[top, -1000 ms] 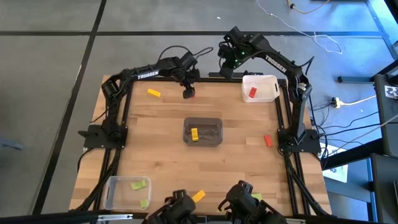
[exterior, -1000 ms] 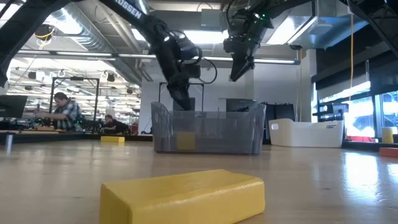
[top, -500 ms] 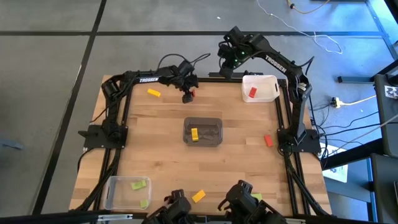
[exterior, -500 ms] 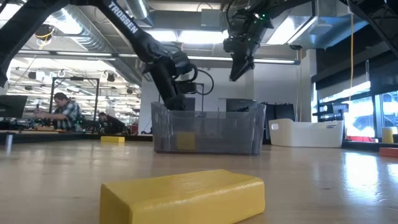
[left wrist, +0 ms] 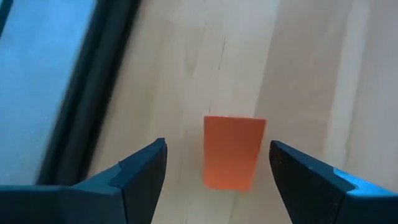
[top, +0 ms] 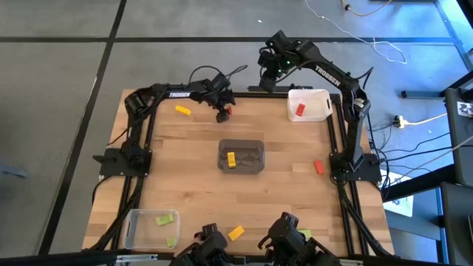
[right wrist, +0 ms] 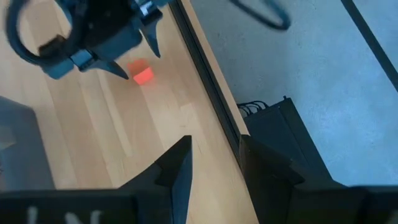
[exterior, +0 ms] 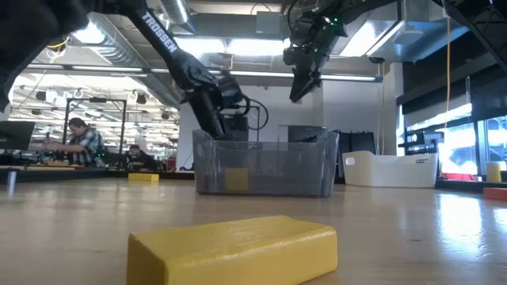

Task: Sort & place blocks by color
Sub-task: Put the top orange block into the white bin

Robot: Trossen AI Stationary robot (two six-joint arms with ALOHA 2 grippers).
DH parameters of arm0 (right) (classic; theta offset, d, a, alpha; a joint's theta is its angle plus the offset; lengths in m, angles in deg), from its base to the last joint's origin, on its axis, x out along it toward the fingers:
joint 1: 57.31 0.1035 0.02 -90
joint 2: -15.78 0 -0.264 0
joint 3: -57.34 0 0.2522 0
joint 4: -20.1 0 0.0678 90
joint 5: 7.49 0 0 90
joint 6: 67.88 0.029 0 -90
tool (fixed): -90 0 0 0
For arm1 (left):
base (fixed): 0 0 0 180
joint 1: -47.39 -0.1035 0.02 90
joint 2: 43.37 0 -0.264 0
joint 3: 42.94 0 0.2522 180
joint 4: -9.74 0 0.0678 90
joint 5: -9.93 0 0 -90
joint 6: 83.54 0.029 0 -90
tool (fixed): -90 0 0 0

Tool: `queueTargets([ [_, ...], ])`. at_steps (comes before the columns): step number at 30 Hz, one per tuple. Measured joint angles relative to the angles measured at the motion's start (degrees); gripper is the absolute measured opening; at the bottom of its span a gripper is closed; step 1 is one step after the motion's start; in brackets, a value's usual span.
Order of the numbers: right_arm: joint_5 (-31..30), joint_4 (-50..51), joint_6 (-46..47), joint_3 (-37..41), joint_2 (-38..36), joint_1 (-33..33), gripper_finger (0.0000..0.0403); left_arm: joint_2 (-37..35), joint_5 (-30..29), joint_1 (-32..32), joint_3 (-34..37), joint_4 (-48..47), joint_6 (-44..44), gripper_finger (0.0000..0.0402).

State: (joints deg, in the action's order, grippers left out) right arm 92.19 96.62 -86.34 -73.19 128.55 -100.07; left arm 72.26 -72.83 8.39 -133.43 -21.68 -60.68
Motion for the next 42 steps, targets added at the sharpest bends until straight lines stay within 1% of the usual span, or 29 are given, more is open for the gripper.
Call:
queueTargets([
  [2, -0.02, -0.02, 0.02, 0.0, 0.0, 0.0, 0.0134, 0.74, -0.86, 0.21, 0.02, -0.27, 0.25, 0.0273],
  [5, -0.01, -0.03, 0.02, 0.0, 0.0, 0.0, 0.0134, 1.46, -4.38, 0.9, 0.0, 1.1, 0.19, 0.0273],
  [8, -0.02, -0.19, 0.02, 0.0, 0.0, 0.0, 0.0134, 1.46, -4.82, 0.9, 0.0, 1.41, 0.61, 0.0273],
  [17, -0.02, -0.95, 0.02, 0.02, 0.0, 0.0, 0.0134, 1.46, -4.49, 1.21, 0.0, 1.46, -1.51, 0.0273],
  [21, -0.02, -0.97, 0.02, 0.02, 0.0, 0.0, 0.0134, 1.46, -2.05, 1.31, 0.0, 1.54, -1.71, 0.0273],
  [28, -0.02, -1.08, 0.01, 0.02, 0.0, 0.0, 0.0134, 2.26, -0.55, 1.44, -0.04, 2.35, -1.71, 0.0269],
  [30, -0.02, -1.16, 0.02, 0.02, 0.0, 0.0, 0.0134, 2.25, -0.5, 1.44, -0.04, 2.25, -1.46, 0.0257],
  [32, -0.02, -1.16, 0.02, 0.02, 0.0, 0.0, 0.0134, 2.25, -0.37, 1.58, -0.04, 2.06, -1.32, 0.0237],
  [36, 0.0, -1.16, 0.48, 0.02, 0.0, 0.0, 0.0134, 2.25, -0.19, 2.44, -0.04, 1.34, -1.33, 0.0173],
  [39, 0.01, -1.17, 3.46, 0.02, 0.0, 0.0, 0.0134, 2.22, -0.81, 3.35, -0.04, 1.15, -1.26, 0.0123],
  [42, -0.01, -0.91, 2.68, 0.02, 0.0, 0.0, 0.0134, 2.03, -2.71, 4.13, -0.07, 0.85, -0.04, 0.0119],
])
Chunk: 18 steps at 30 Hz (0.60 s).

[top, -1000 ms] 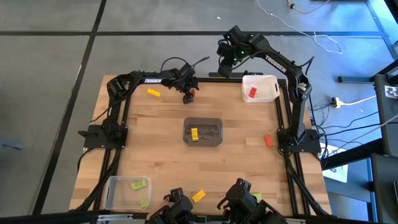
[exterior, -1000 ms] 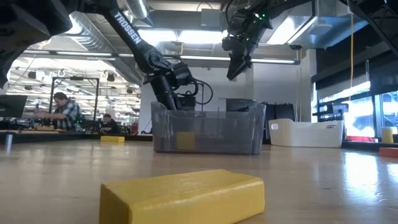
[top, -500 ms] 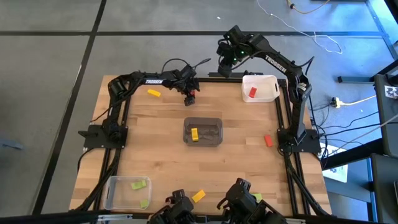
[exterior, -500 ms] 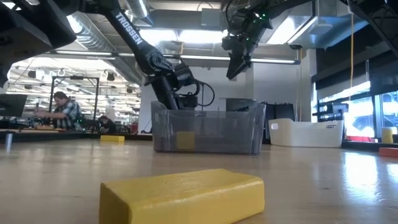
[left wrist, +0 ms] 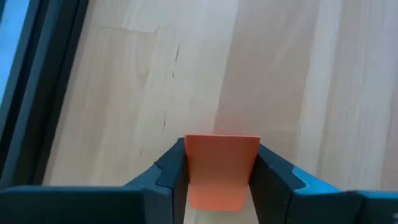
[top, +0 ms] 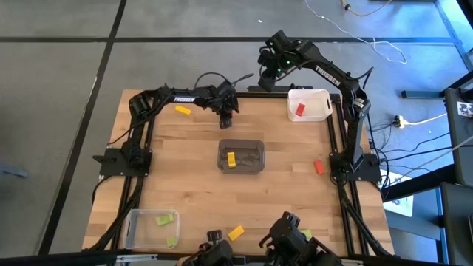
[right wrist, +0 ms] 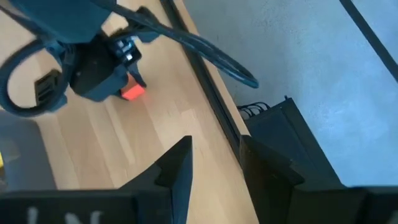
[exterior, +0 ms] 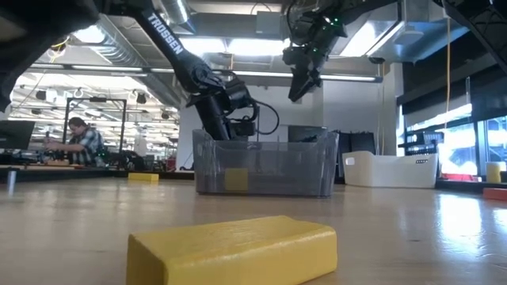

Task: Sort & place blocks by color
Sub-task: Put the top orange block into the white bin

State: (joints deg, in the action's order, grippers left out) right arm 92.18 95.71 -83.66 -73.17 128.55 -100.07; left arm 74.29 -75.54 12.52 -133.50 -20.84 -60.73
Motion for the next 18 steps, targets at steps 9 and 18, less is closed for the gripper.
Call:
queueTargets([
  [9, 0.36, 2.38, -8.82, 0.0, -0.22, 0.59, 0.0134, -1.52, 2.36, -1.07, -6.93, -8.49, 0.3, 0.0119],
  [18, 2.49, 7.64, -9.67, 0.04, -10.06, 1.57, 0.0134, -1.48, 9.2, -2.61, -20.65, -21.36, 4.96, 0.0119],
])
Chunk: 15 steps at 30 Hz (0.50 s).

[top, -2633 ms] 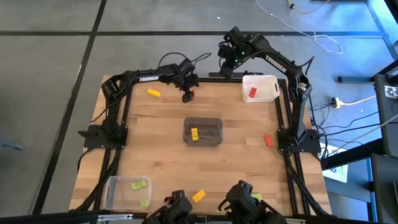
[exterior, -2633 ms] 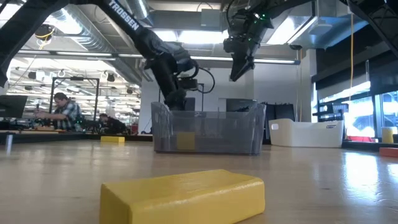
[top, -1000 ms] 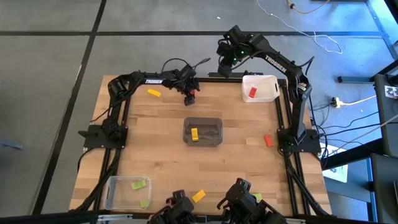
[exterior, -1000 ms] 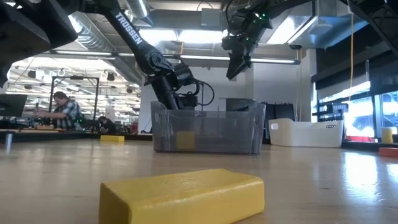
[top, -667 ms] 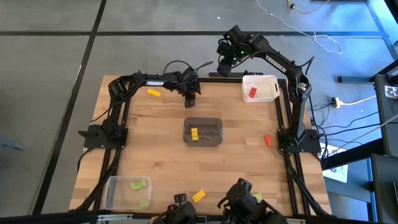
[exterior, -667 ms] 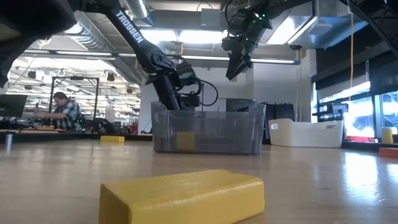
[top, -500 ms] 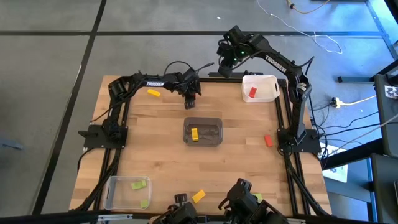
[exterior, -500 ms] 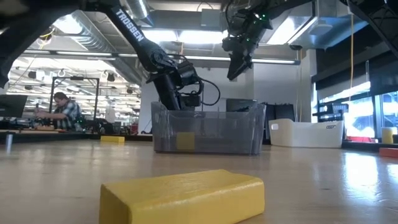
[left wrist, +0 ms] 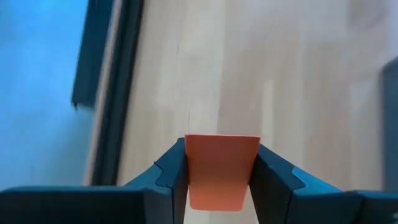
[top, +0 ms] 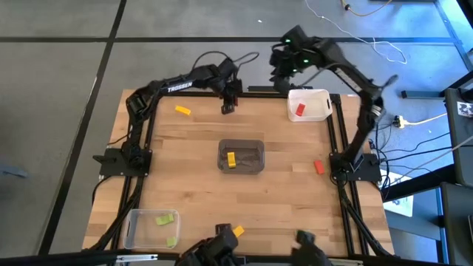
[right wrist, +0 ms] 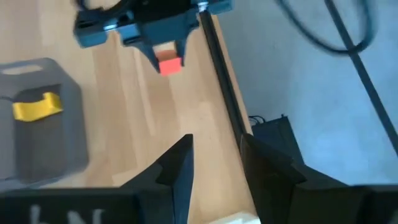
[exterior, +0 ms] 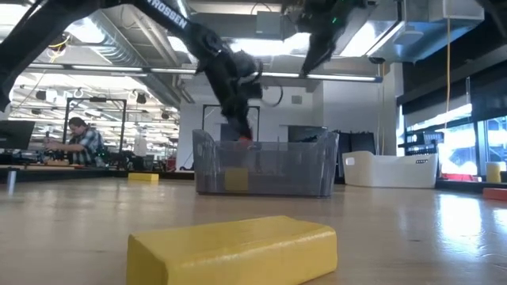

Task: Sort & place blocks by color
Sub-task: Put the top orange block into the white bin

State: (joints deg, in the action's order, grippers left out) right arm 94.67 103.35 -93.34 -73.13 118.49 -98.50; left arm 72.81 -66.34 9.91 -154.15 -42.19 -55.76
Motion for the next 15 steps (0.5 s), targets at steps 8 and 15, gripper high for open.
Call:
queueTargets([
  [8, -1.73, 6.14, 7.15, -0.01, -10.52, 1.84, 0.0134, -0.02, 4.91, 1.22, -10.44, -2.11, 1.05, 0.0119],
  [15, -3.32, 8.19, 9.98, 2.13, -18.43, 2.96, 0.0134, 0.0, 4.25, 5.03, -17.16, -1.2, 2.4, 0.0119],
])
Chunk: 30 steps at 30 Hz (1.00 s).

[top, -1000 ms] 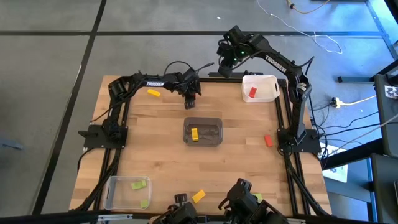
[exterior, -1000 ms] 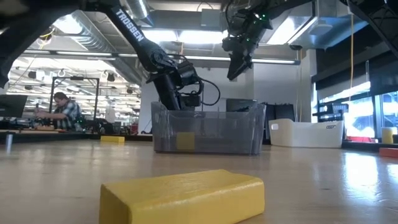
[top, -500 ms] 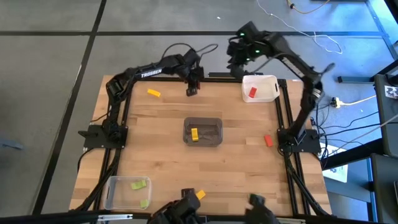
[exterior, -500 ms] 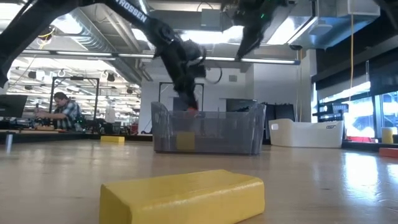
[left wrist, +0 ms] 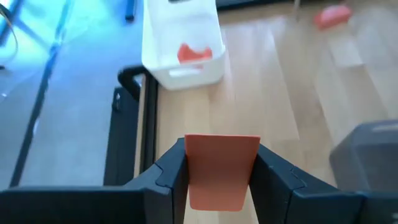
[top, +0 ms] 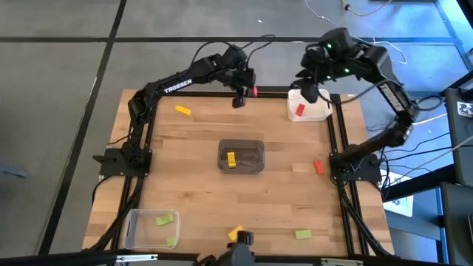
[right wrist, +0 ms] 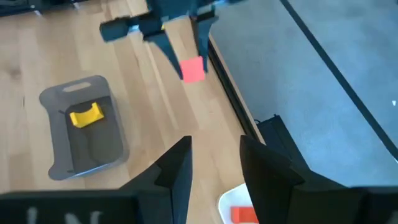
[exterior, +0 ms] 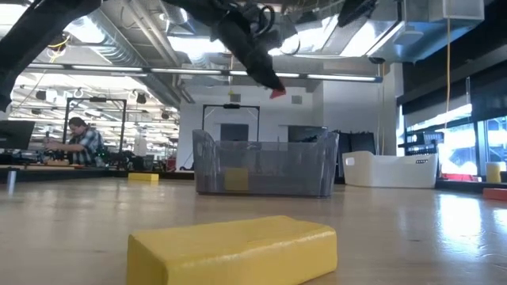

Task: Sort & place blocks by color
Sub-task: Put the top orange block into the white bin

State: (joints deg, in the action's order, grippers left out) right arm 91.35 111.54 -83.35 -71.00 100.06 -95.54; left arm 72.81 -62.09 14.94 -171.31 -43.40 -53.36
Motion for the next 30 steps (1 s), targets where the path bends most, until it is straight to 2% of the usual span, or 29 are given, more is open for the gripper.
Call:
queueTargets([
  [4, 0.22, -5.09, -0.32, 9.38, -6.22, 0.06, 0.0134, 0.0, 1.13, 1.1, -3.52, 1.44, -3.76, 0.0119],
  [9, 0.23, -15.41, -3.0, 22.68, -13.38, 0.06, 0.0134, 0.0, 10.67, 1.15, -8.41, 1.88, -10.0, 0.0119],
  [13, 0.23, -22.26, -3.18, 29.45, -15.56, 0.06, 0.0134, 0.0, 16.31, 1.14, -10.18, 1.21, -13.97, 0.0119],
  [19, 0.25, -29.02, -3.06, 36.16, -15.27, 0.06, 0.0134, 0.01, 17.49, 1.19, -10.89, 1.17, -19.43, 0.0119],
  [25, 0.27, -36.16, -3.49, 41.55, -15.2, 0.06, 0.0134, 0.02, 16.13, 2.42, -10.89, 2.93, -20.1, 0.0119],
  [30, 0.29, -36.0, -11.96, 41.29, -15.45, 0.06, 0.0134, 0.38, 13.89, 2.17, -10.86, 2.64, -21.15, 0.0119],
])
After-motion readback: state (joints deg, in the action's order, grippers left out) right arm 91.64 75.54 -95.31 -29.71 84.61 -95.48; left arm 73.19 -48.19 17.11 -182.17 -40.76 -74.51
